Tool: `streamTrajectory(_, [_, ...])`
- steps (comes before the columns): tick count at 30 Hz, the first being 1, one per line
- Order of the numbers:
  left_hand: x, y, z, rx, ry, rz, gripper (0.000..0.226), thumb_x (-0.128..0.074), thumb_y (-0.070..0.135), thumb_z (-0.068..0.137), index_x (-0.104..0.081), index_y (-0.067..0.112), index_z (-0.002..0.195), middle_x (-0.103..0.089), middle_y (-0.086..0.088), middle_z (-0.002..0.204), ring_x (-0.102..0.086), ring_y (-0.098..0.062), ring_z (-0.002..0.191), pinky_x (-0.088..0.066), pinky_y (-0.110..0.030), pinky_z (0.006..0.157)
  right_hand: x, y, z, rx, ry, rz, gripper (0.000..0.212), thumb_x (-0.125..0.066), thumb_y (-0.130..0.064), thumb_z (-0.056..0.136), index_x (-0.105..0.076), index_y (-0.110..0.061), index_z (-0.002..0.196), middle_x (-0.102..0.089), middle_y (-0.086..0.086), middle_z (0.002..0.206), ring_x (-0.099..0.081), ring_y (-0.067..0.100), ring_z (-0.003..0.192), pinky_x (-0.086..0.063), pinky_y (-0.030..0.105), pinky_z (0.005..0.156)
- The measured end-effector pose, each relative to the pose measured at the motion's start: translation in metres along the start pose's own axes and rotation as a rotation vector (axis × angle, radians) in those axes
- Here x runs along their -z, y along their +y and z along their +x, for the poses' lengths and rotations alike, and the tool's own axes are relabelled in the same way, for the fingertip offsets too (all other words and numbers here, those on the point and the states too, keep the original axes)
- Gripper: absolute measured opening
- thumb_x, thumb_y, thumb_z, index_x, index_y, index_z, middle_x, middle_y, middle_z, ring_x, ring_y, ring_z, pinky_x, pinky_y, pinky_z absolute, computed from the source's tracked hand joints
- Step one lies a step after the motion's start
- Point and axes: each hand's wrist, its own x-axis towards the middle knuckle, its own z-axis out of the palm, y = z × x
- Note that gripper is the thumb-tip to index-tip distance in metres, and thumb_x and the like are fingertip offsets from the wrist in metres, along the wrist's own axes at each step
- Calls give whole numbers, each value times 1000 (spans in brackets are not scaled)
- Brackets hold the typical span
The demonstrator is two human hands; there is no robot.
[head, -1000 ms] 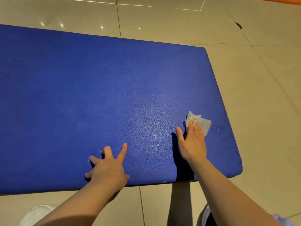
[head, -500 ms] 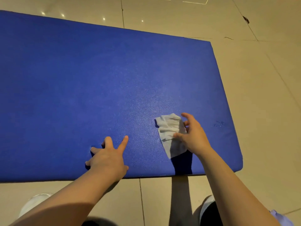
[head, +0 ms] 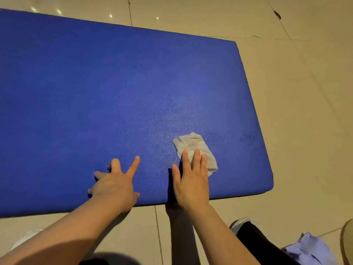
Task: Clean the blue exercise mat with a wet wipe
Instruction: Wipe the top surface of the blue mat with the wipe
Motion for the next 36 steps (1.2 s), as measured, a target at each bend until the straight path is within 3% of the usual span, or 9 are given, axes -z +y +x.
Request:
streamTrajectory(3, [3, -5, 0, -30, -5, -15, 91, -50, 56, 93, 23, 45, 147, -12, -6, 131, -38, -32, 106, -55, -39, 85, -2, 33, -6, 97, 45, -75, 95, 9, -75, 82, -8, -20, 157, 2, 4, 164, 7, 22, 151, -2, 31, 118])
streamTrajectory(6, [3, -8, -2, -52, 0, -17, 90, -50, 56, 93, 21, 45, 147, -11, -5, 131, -37, -32, 112, -54, -37, 84, 12, 61, 21, 51, 118, -102, 98, 0, -76, 86, -11, -7, 155, -6, 12, 163, -2, 27, 151, 1, 33, 120])
streamTrajectory(13, [-9, -10, -6, -75, 46, 24, 95, -50, 57, 93, 26, 41, 147, -4, -6, 137, -22, -42, 134, -54, -36, 85, 29, 42, 40, 9, 28, -151, 60, -30, -53, 101, -24, -23, 153, 2, 7, 164, 5, 28, 150, -5, 54, 117])
streamTrajectory(16, [-7, -12, -6, -92, 47, 9, 92, -50, 57, 93, 23, 42, 148, -6, -6, 137, -27, -39, 131, -54, -36, 85, 23, 44, 33, 86, 210, -64, 42, -53, -24, 100, -48, -15, 140, -28, 11, 158, -20, 33, 148, -27, 64, 111])
streamTrajectory(18, [-6, -12, -5, -92, 44, 12, 92, -50, 58, 93, 22, 41, 148, -6, -7, 138, -29, -39, 129, -54, -38, 87, 24, 53, 34, 157, 361, -94, 40, -71, -1, 84, -62, -4, 123, -51, 16, 143, -45, 39, 133, -47, 59, 97])
streamTrajectory(21, [-9, -12, -6, -91, 43, 29, 94, -50, 59, 92, 24, 40, 148, -4, -8, 140, -26, -41, 132, -54, -40, 89, 21, 54, 24, 195, 425, -206, 42, -80, 4, 71, -67, -2, 110, -61, 18, 128, -59, 40, 114, -53, 47, 82])
streamTrajectory(25, [-8, -13, -6, -102, 47, 34, 93, -49, 59, 93, 23, 40, 148, -5, -8, 140, -29, -39, 129, -54, -40, 89, 11, 33, 11, 139, 294, -44, 45, -55, -27, 93, -53, -21, 137, -44, 17, 145, -42, 39, 130, -42, 53, 101])
streamTrajectory(29, [-8, -16, -6, -116, 52, 31, 92, -48, 60, 92, 22, 41, 149, -5, -7, 139, -29, -38, 129, -54, -40, 90, 0, 36, 2, 127, 89, -104, 70, 0, -63, 88, -20, -44, 152, 3, 5, 164, 9, 29, 150, 5, 51, 118])
streamTrajectory(36, [-9, -17, -6, -130, 67, 56, 91, -47, 60, 93, 21, 39, 149, -4, -8, 142, -25, -40, 134, -53, -38, 91, 2, 65, 6, 166, 55, -164, 73, 8, -72, 85, 3, -41, 152, 19, -13, 158, 30, 5, 141, 19, 40, 116])
